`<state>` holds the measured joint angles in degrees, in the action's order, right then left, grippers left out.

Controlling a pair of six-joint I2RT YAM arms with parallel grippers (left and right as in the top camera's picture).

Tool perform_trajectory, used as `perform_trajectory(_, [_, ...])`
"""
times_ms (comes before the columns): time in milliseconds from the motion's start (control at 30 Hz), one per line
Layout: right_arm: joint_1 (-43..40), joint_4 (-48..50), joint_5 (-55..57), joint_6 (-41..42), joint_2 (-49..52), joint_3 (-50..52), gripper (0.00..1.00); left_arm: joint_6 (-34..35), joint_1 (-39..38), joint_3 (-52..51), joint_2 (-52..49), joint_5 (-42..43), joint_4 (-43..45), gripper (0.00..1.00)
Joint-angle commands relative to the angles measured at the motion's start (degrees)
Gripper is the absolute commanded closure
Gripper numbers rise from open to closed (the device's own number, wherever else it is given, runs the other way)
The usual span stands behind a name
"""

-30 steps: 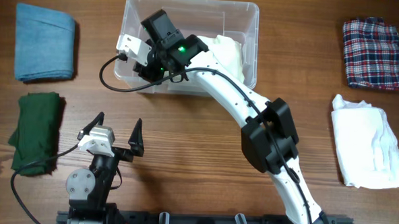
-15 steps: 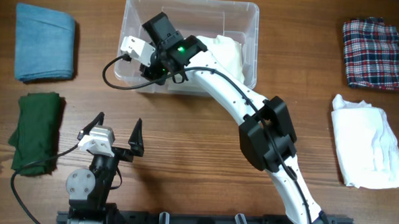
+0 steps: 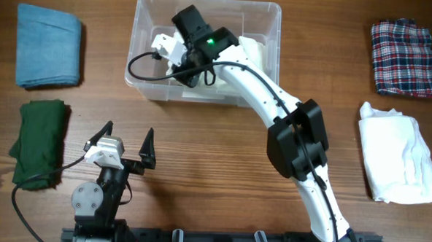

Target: Pack container

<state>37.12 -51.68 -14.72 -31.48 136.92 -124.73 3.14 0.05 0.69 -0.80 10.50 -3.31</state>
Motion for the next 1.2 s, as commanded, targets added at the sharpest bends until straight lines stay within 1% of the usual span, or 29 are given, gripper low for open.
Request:
perform_trajectory(0, [-2.64,-2.51,4.92,-2.21,1.46,0.68,0.96,0.33,-0.33,-0.37,0.42,-0.55,-0.15,0.0])
perform_trajectory(267, [-2.99,-4.72,4.9,-2.91,0.92,0.66,0.96,0.35,-0.33,-0.37,0.42,-0.55,-0.13,0.0])
perform_trajectory(567, [-3.15,-12.85,4.39,-2.89,0.87,0.68,0.96,0.33,-0.33,-0.37,0.42,-0.55,-0.13,0.0])
perform_trajectory(833, [-3.37,-11.98,4.46,-3.02,0.98,1.38,0.96,0.33,-0.33,-0.37,0.42,-0.52,-0.15,0.0])
perform_trajectory(933, [-3.37,-11.34,4.44,-2.82,0.63,-0.11,0.96,0.35,-0.33,-0.37,0.42,-0.55,-0.15,0.0])
perform_trajectory(1167, [-3.37,-13.0,4.68,-2.38,0.22,-8.11,0.96,0.33,-0.33,-0.37,0.42,-0.52,-0.15,0.0])
